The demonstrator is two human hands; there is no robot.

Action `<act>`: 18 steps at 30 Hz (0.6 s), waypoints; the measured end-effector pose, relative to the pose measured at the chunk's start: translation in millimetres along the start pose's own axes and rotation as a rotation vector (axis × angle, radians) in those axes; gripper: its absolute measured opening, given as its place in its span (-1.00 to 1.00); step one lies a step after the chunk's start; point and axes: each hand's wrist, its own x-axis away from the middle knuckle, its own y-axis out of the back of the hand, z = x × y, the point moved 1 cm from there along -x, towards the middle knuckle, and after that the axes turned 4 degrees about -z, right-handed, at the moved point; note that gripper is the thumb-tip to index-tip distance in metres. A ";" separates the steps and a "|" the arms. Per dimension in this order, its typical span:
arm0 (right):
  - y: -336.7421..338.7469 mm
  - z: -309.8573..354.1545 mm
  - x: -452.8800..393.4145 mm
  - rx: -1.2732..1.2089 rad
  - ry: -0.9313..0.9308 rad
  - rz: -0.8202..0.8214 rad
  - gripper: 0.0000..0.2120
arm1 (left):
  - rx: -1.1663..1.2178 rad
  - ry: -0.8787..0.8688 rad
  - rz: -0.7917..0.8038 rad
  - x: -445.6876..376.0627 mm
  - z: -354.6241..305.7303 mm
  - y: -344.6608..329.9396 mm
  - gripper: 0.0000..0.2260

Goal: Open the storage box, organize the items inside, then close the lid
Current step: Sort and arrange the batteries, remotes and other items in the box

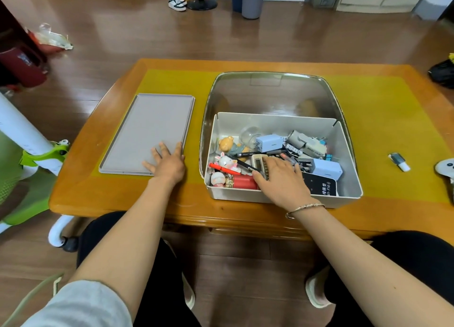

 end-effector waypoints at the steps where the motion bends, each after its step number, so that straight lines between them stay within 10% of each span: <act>1: 1.5 -0.4 1.3 -0.018 0.032 -0.049 -0.43 | 0.003 -0.002 0.006 -0.4 0.8 0.2 -0.57; 12: 43.6 -47.9 3.0 -0.057 0.018 -0.266 -0.54 | -0.018 -0.089 -0.116 13.8 -13.5 24.7 -0.57; 18: 70.5 -105.0 2.0 0.080 -0.243 -0.265 -0.45 | 0.341 -0.204 -0.196 36.6 -77.4 45.5 -0.54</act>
